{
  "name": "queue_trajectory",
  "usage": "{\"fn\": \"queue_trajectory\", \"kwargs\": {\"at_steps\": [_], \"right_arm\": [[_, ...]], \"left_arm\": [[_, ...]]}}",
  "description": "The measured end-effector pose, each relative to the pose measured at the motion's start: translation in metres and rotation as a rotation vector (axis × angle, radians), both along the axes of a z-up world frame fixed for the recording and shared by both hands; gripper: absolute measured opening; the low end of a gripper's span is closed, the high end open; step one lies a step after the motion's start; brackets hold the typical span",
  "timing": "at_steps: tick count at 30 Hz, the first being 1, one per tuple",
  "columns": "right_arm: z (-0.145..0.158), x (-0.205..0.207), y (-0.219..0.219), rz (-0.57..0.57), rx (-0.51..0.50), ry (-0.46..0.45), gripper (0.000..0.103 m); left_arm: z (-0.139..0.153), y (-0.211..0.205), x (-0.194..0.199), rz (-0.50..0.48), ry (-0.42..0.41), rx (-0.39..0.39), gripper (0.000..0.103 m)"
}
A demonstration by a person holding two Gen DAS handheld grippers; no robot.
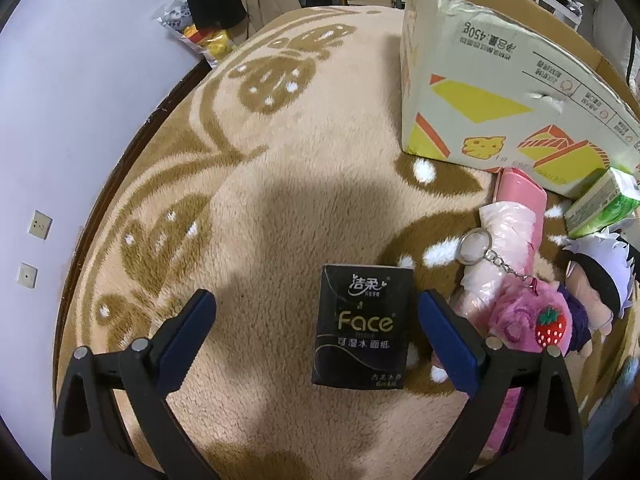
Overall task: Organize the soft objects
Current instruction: 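Grasp the black Face tissue pack with left tool while right tool grasps white chick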
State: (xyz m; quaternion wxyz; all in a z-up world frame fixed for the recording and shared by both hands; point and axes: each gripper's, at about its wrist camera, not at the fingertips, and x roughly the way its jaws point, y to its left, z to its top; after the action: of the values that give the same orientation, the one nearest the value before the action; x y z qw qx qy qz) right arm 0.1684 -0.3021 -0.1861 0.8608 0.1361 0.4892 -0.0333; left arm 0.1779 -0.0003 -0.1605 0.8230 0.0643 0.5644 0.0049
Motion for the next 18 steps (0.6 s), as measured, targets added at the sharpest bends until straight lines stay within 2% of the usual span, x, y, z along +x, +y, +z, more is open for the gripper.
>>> {"fn": "queue_trajectory", "kwargs": {"at_steps": [5, 11, 13, 15, 18], "right_arm": [[-0.0049, 0.0031, -0.0019, -0.001, 0.019, 0.008, 0.057], [-0.0084, 0.0059, -0.0028, 0.004, 0.028, 0.008, 0.05], [-0.0085, 0.006, 0.0006, 0.01, 0.027, 0.005, 0.044], [-0.0079, 0.0053, 0.0035, 0.014, 0.033, 0.001, 0.041], [-0.0071, 0.004, 0.0058, 0.017, 0.039, 0.003, 0.04]], "left_arm": [[-0.0044, -0.0019, 0.0002, -0.004, 0.024, -0.002, 0.083], [-0.006, -0.0039, -0.0008, -0.019, 0.039, -0.03, 0.08], [-0.0053, -0.0044, -0.0015, -0.023, 0.035, -0.028, 0.078], [-0.0057, -0.0054, -0.0014, -0.026, 0.037, -0.027, 0.072], [-0.0067, -0.0072, -0.0025, -0.032, 0.049, -0.034, 0.057]]}}
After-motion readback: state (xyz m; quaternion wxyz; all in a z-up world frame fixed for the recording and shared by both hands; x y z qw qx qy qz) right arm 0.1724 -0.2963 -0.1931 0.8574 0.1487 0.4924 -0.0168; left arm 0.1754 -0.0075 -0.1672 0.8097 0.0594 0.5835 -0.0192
